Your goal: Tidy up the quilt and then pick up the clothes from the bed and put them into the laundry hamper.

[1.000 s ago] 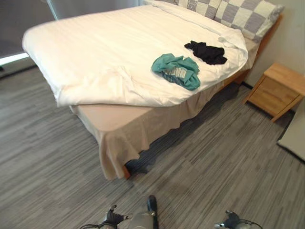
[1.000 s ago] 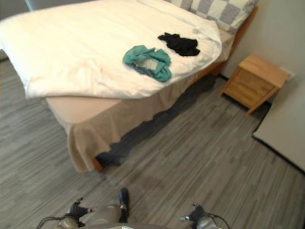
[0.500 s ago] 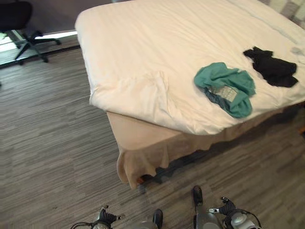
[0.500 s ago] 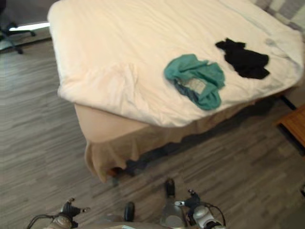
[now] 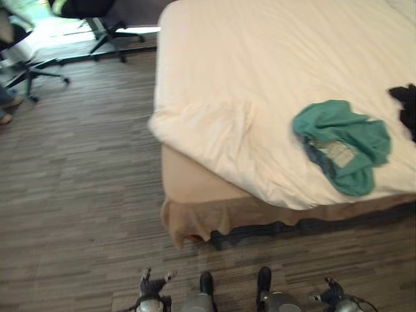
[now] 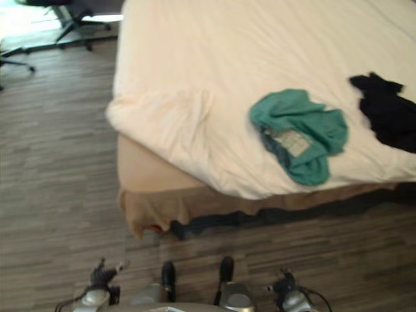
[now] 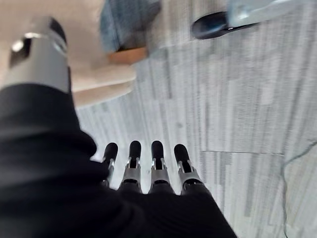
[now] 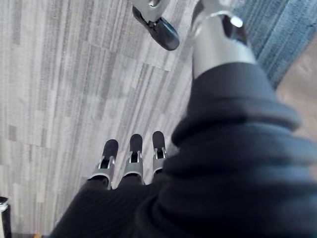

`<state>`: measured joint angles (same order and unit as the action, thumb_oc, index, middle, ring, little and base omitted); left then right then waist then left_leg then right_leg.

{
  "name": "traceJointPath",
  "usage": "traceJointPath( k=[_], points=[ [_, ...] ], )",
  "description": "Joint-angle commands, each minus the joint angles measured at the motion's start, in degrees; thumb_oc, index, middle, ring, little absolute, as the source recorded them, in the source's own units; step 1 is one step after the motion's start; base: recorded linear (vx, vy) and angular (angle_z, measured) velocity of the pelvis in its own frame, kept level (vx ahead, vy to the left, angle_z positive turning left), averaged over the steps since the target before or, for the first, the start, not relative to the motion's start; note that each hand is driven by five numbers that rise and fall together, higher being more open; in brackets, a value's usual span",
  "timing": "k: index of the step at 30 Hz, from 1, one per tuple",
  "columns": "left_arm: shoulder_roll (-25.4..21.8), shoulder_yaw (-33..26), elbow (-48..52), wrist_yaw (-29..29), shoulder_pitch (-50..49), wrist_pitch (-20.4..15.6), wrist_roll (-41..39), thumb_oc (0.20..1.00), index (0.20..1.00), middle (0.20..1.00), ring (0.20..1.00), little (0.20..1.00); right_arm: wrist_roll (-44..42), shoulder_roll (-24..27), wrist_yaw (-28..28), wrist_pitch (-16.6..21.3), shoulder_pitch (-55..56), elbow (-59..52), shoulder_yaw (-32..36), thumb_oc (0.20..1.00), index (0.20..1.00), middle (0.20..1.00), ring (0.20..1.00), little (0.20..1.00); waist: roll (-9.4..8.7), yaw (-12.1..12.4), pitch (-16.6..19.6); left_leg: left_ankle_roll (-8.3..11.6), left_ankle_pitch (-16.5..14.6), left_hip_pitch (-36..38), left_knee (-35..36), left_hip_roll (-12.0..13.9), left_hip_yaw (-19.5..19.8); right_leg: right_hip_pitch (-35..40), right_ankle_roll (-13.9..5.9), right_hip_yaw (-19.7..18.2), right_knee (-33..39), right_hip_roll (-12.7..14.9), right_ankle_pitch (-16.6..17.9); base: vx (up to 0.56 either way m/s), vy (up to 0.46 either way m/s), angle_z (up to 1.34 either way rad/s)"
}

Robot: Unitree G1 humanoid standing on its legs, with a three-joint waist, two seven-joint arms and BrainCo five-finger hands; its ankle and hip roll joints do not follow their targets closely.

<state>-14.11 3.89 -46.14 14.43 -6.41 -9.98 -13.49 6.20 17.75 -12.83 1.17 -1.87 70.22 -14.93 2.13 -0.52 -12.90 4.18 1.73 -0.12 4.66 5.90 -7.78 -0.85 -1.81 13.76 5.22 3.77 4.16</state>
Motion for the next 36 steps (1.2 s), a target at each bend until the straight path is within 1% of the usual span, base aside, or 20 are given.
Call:
traceJointPath(
  k=[1, 3, 4, 5, 8, 11, 12, 13, 14, 16, 17, 19, 21, 23, 25, 27, 30, 31, 33, 36],
  points=[
    [-7.82, -3.47, 7.96, 3.80, 0.53, -5.48, -0.18, 1.000, 1.000, 1.000, 1.000, 1.000, -0.56, -0.34, -1.39, 0.81, 0.50, 0.54, 0.65, 1.000, 1.000, 1.000, 1.000, 1.000, -0.81, 0.32, 0.25, 0.32, -5.49, 0.53, -4.13, -1.10, -0.19, 2.03, -5.99, -0.31, -0.22, 4.34, -8.54, 0.06, 0.018, 0.03],
    [-11.73, -7.05, 18.63, 3.88, -1.24, -6.46, 2.55, 1.000, 1.000, 1.000, 1.000, 1.000, -0.70, -0.67, 0.06, 1.81, 3.58, -3.25, 1.30, 1.000, 1.000, 1.000, 1.000, 1.000, -0.97, 0.24, 0.42, 0.30, -4.93, 1.47, -2.19, -1.00, -0.11, 1.79, -6.22, -0.78, -0.22, 4.31, -8.12, 0.05, 0.014, 0.03],
    [-11.73, -7.05, 18.64, 3.88, -1.26, -6.45, 2.55, 1.000, 1.000, 1.000, 1.000, 1.000, -0.70, -0.67, 0.06, 1.81, 3.59, -3.25, 1.29, 1.000, 1.000, 1.000, 1.000, 1.000, -0.98, 0.24, 0.48, 0.30, -4.91, 1.41, -2.18, -1.01, -0.11, 1.74, -6.22, -0.78, -0.22, 4.31, -8.11, 0.00, 0.000, 0.00],
    [-14.41, -8.91, 24.55, 4.80, -1.18, -7.18, 6.05, 1.000, 1.000, 1.000, 1.000, 1.000, -0.16, -0.61, 0.89, 2.34, 4.52, -4.23, 1.11, 1.000, 1.000, 1.000, 1.000, 1.000, -0.93, 0.21, 0.40, 0.43, -4.73, 1.90, -1.19, -0.87, -0.14, 1.67, -6.49, -0.91, -0.22, 4.33, -7.90, 0.01, 0.017, -0.04],
    [-19.14, -10.04, 32.01, 6.15, 1.56, -7.57, 12.06, 1.000, 1.000, 1.000, 1.000, 1.000, 0.13, -0.47, 2.18, 2.88, 5.27, -5.10, 0.64, 1.000, 1.000, 1.000, 1.000, 1.000, -0.81, -0.45, 0.38, 0.63, -4.65, 2.10, -0.07, -0.74, -0.51, 0.80, -6.94, -1.47, -0.22, 4.43, -7.46, 0.00, 0.022, -0.03],
    [-22.61, -9.58, 35.24, 7.09, 5.83, -7.40, 15.88, 1.000, 1.000, 1.000, 1.000, 1.000, 0.42, 0.00, 3.14, 3.18, 5.13, -5.78, -0.44, 1.000, 1.000, 1.000, 1.000, 1.000, -0.63, -1.31, 0.19, 0.73, -5.04, 2.06, 0.00, -0.58, -1.06, -0.03, -7.21, -1.98, -0.22, 4.45, -7.24, 0.00, 0.031, -0.18],
    [-24.04, -8.04, 35.56, 7.31, 8.84, -6.85, 17.44, 1.000, 1.000, 1.000, 1.000, 1.000, 0.38, 0.26, 3.37, 3.17, 4.90, -6.14, -1.01, 1.000, 1.000, 1.000, 1.000, 1.000, -0.59, -1.90, -0.09, 0.72, -5.06, 1.85, -0.08, -0.56, -1.24, -0.72, -7.29, -2.27, -0.22, 4.49, -6.98, -0.01, 0.019, -0.14],
    [-24.06, -7.94, 35.45, 7.36, 9.04, -6.87, 17.46, 1.000, 1.000, 1.000, 1.000, 1.000, 0.38, 0.24, 3.38, 3.16, 4.83, -6.15, -0.92, 1.000, 1.000, 1.000, 1.000, 1.000, -0.64, -1.81, -0.05, 0.70, -4.81, 1.64, -0.02, -0.62, -1.28, -0.97, -7.26, -2.32, -0.22, 4.54, -6.79, -0.06, 0.029, -0.10],
    [-27.68, -4.60, 34.57, 7.48, 15.70, -5.28, 22.11, 1.000, 1.000, 1.000, 1.000, 1.000, 0.46, 0.89, 3.73, 3.24, 4.10, -7.06, -1.75, 1.000, 1.000, 1.000, 1.000, 1.000, -0.58, -2.67, -0.62, 0.75, -4.76, 0.65, -0.25, -0.61, -1.61, -2.43, -7.44, -2.86, -0.22, 4.62, -6.18, -0.06, 0.026, -0.12],
    [-30.95, -0.44, 32.39, 7.37, 22.93, -3.48, 27.09, 1.000, 1.000, 1.000, 1.000, 1.000, 0.75, 1.93, 3.67, 3.24, 3.21, -7.95, -2.85, 1.000, 1.000, 1.000, 1.000, 1.000, -0.60, -3.73, -1.56, 0.80, -4.90, -0.81, -1.01, -0.54, -1.96, -3.86, -7.55, -3.40, -0.22, 4.67, -5.63, -0.12, 0.031, -0.33],
    [-34.05, 5.32, 29.10, 8.77, 32.78, -1.17, 31.32, 1.000, 1.000, 1.000, 1.000, 1.000, 0.86, 2.80, 3.39, 3.21, 2.03, -9.32, -3.74, 1.000, 1.000, 1.000, 1.000, 1.000, -0.97, -4.67, -2.80, 0.82, -4.71, -3.76, -2.33, -0.50, -2.33, -6.77, -7.67, -4.21, -0.45, 4.85, -4.42, -0.16, 0.014, -0.39],
    [-36.11, 10.28, 25.80, 9.53, 41.23, 1.15, 34.54, 1.000, 1.000, 1.000, 1.000, 1.000, 0.55, 3.44, 2.98, 3.23, 1.23, -10.44, -4.55, 1.000, 1.000, 1.000, 1.000, 1.000, -1.20, -5.75, -4.12, 0.90, -4.74, -6.12, -3.72, -0.23, -2.72, -9.08, -7.77, -4.67, -1.35, 4.85, -3.99, -0.14, -0.002, -0.23],
    [-36.72, 12.28, 23.93, 9.87, 44.67, 1.68, 35.29, 1.000, 1.000, 1.000, 1.000, 1.000, 0.43, 3.52, 2.81, 3.18, 0.95, -11.01, -4.58, 1.000, 1.000, 1.000, 1.000, 1.000, -1.48, -5.91, -4.32, 0.90, -4.44, -7.50, -4.29, -0.18, -2.82, -10.46, -7.70, -4.85, -1.88, 5.02, -3.73, -0.08, -0.011, -0.17],
    [-38.40, 19.14, 17.98, 10.94, 56.37, 4.57, 37.59, 1.000, 1.000, 1.000, 1.000, 1.000, -1.67, 3.63, 1.89, 3.59, -0.42, -13.32, -4.90, 1.000, 1.000, 1.000, 1.000, 1.000, -2.29, -7.24, -6.81, 1.13, -4.38, -11.57, -6.71, 0.45, -3.18, -14.30, -7.67, -5.43, -3.88, 5.34, -3.49, -0.13, -0.050, -0.25],
    [-39.06, 22.54, 15.03, 11.27, 62.12, 6.25, 38.88, 1.000, 1.000, 1.000, 1.000, 1.000, -3.10, 3.74, 1.44, 4.10, -1.05, -14.58, -5.16, 1.000, 1.000, 1.000, 1.000, 1.000, -2.70, -8.26, -8.52, 1.33, -4.07, -14.22, -7.91, 0.91, -3.33, -16.84, -7.72, -5.48, -4.68, 5.62, -3.25, -0.11, -0.055, -0.09],
    [-39.74, 24.85, 11.98, 11.48, 66.20, 7.17, 38.98, 1.000, 1.000, 1.000, 1.000, 1.000, -3.73, 3.69, 0.99, 4.36, -1.71, -15.57, -5.59, 1.000, 1.000, 1.000, 1.000, 1.000, -2.97, -8.81, -9.60, 1.50, -3.75, -16.53, -8.76, 1.30, -3.60, -19.02, -7.79, -5.56, -5.24, 5.83, -2.95, -0.09, -0.040, -0.07],
    [-38.61, 30.10, 6.71, 9.94, 71.21, 8.26, 40.29, 1.000, 1.000, 1.000, 1.000, 1.000, -5.73, 3.18, 0.56, 4.96, -3.20, -15.99, -5.95, 1.000, 1.000, 1.000, 1.000, 1.000, -3.28, -9.70, -10.82, 1.62, -3.70, -19.50, -10.22, 1.49, -3.59, -21.98, -7.89, -5.78, -6.37, 5.83, -2.76, -0.08, -0.017, -0.12],
    [-37.42, 34.80, 3.03, 8.74, 74.13, 8.26, 42.26, 0.200, 0.200, 0.200, 0.200, 0.200, -6.91, 2.99, 0.48, 5.74, -3.35, -16.17, -6.45, 1.000, 1.000, 1.000, 1.000, 1.000, -3.43, -10.19, -10.99, 1.74, -3.72, -20.39, -11.02, 1.66, -3.68, -23.07, -7.75, -5.71, -7.09, 5.85, -2.74, -0.05, -0.016, -0.07],
    [-37.70, 35.79, 1.88, 8.79, 74.21, 8.32, 43.18, 0.200, 0.200, 0.200, 0.200, 0.200, -7.37, 2.83, 0.24, 6.19, -3.55, -16.19, -6.36, 1.000, 1.000, 1.000, 1.000, 1.000, -3.50, -10.19, -11.01, 1.76, -3.86, -20.21, -10.97, 1.73, -3.71, -23.16, -7.80, -5.90, -7.21, 5.84, -2.73, -0.01, -0.006, -0.03],
    [-38.10, 37.66, 2.64, 6.06, 72.24, 8.06, 46.35, 0.200, 0.200, 0.200, 0.200, 0.200, -7.35, 2.76, 0.15, 6.28, -2.95, -16.45, -6.55, 1.000, 1.000, 1.000, 1.000, 1.000, -3.45, -10.08, -10.80, 1.75, -4.24, -19.17, -10.81, 1.79, -4.02, -22.12, -7.79, -5.92, -6.75, 5.86, -2.82, 0.03, 0.021, 0.03]
  ],
)
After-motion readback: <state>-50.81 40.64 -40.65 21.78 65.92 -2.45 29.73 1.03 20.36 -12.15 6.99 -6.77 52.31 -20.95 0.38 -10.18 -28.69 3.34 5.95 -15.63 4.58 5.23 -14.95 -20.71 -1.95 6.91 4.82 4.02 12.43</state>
